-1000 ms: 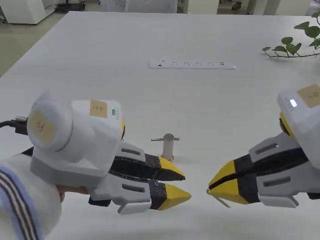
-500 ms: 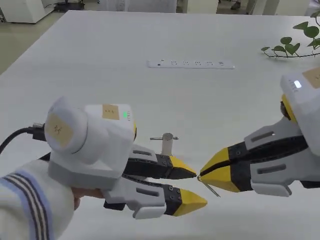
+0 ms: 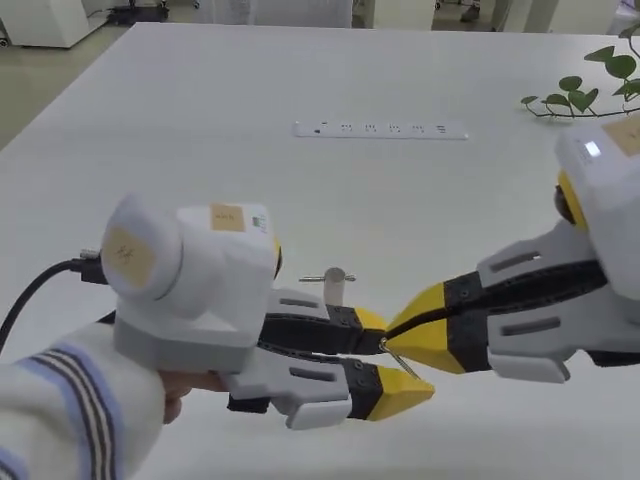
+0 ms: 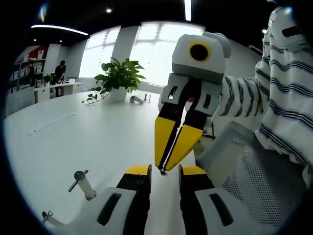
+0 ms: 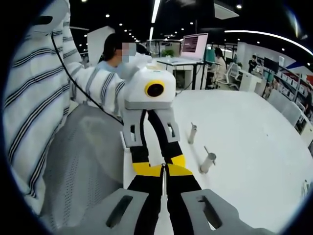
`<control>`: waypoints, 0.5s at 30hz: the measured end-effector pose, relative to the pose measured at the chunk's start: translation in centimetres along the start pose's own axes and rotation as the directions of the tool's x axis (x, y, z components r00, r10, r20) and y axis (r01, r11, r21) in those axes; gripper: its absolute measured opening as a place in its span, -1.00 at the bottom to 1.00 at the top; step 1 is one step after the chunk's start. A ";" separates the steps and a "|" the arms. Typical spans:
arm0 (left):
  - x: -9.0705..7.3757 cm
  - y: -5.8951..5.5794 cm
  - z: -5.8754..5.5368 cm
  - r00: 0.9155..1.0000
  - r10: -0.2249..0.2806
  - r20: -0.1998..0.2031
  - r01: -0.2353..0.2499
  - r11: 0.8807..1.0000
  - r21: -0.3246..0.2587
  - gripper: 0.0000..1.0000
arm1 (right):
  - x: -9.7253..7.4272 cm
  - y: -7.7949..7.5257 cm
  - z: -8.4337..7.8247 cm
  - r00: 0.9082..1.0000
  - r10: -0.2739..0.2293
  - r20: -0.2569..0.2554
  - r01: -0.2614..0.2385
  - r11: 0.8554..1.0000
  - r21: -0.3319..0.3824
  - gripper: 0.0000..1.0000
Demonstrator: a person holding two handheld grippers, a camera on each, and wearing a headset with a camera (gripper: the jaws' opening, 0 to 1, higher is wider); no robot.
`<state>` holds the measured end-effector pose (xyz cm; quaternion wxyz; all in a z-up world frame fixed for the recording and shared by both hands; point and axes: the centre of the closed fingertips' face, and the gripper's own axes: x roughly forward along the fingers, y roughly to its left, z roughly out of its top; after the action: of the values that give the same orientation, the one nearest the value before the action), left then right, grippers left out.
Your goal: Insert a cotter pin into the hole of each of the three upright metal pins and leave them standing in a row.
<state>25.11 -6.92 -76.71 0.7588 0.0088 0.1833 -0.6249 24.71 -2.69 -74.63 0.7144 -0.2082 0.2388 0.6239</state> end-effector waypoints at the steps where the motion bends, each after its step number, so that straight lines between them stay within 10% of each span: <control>1: 0.0 0.0 0.1 1.000 -0.001 0.008 0.001 1.000 0.002 -0.62 | 0.0 0.0 0.1 1.000 0.000 0.002 0.000 1.000 0.000 -0.95; 15: 0.2 0.1 0.6 0.999 -0.006 0.045 0.005 1.000 0.014 -0.97 | -0.5 0.2 0.9 0.999 -0.007 0.036 0.006 1.000 0.027 -0.94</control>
<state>25.37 -7.27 -76.19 0.7609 -0.0004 0.1620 -0.6284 24.51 -2.51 -73.61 0.7235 -0.1879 0.2335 0.6219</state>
